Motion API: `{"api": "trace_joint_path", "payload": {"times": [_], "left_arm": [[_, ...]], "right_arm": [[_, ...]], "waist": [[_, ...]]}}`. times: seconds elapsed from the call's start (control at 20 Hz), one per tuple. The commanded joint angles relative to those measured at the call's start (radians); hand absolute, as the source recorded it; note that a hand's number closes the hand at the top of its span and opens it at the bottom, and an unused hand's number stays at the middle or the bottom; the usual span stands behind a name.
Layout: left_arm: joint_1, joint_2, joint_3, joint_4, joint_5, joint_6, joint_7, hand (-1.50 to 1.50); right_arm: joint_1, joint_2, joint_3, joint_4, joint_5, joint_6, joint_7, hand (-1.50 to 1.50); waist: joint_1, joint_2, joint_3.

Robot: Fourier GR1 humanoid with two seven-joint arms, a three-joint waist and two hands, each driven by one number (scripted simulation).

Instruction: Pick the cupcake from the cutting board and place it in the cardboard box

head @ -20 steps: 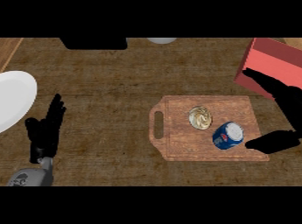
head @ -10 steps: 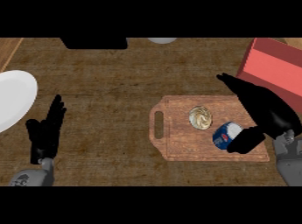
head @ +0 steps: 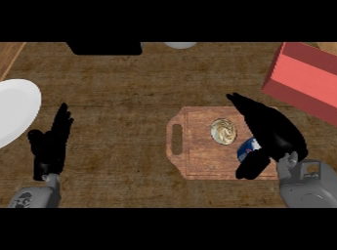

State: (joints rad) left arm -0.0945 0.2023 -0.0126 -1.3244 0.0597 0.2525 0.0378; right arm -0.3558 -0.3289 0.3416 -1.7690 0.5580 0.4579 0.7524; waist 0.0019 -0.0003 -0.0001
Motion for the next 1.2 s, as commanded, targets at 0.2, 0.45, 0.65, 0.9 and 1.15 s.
{"api": "trace_joint_path", "payload": {"times": [0.2, 0.45, 0.65, 0.9, 1.15], "left_arm": [[-0.029, -0.016, 0.025, 0.020, -0.029, -0.020, -0.009, 0.00], [0.042, -0.049, 0.006, -0.013, -0.043, -0.013, -0.016, 0.00], [0.053, -0.012, 0.058, 0.006, -0.017, -0.081, -0.056, 0.00], [0.041, -0.016, 0.059, -0.054, -0.031, -0.080, 0.022, 0.00], [-0.092, -0.008, 0.095, 0.097, -0.043, -0.087, 0.008, 0.00]], "right_arm": [[-0.045, 0.088, -0.025, 0.096, 0.112, 0.054, 0.007, -1.50], [-0.131, 0.148, -0.057, 0.238, 0.158, 0.019, 0.002, -1.50], [-0.065, 0.219, -0.019, 0.070, 0.189, 0.095, 0.133, -1.50], [-0.103, 0.197, -0.078, 0.244, 0.241, 0.062, 0.001, -1.50], [-0.074, 0.206, -0.067, 0.270, 0.290, 0.056, -0.006, -1.50]], "waist": [[0.000, 0.000, 0.000], [0.007, 0.001, 0.000], [0.000, -0.001, 0.000], [0.003, 0.000, 0.000], [-0.003, 0.001, 0.000]]}}
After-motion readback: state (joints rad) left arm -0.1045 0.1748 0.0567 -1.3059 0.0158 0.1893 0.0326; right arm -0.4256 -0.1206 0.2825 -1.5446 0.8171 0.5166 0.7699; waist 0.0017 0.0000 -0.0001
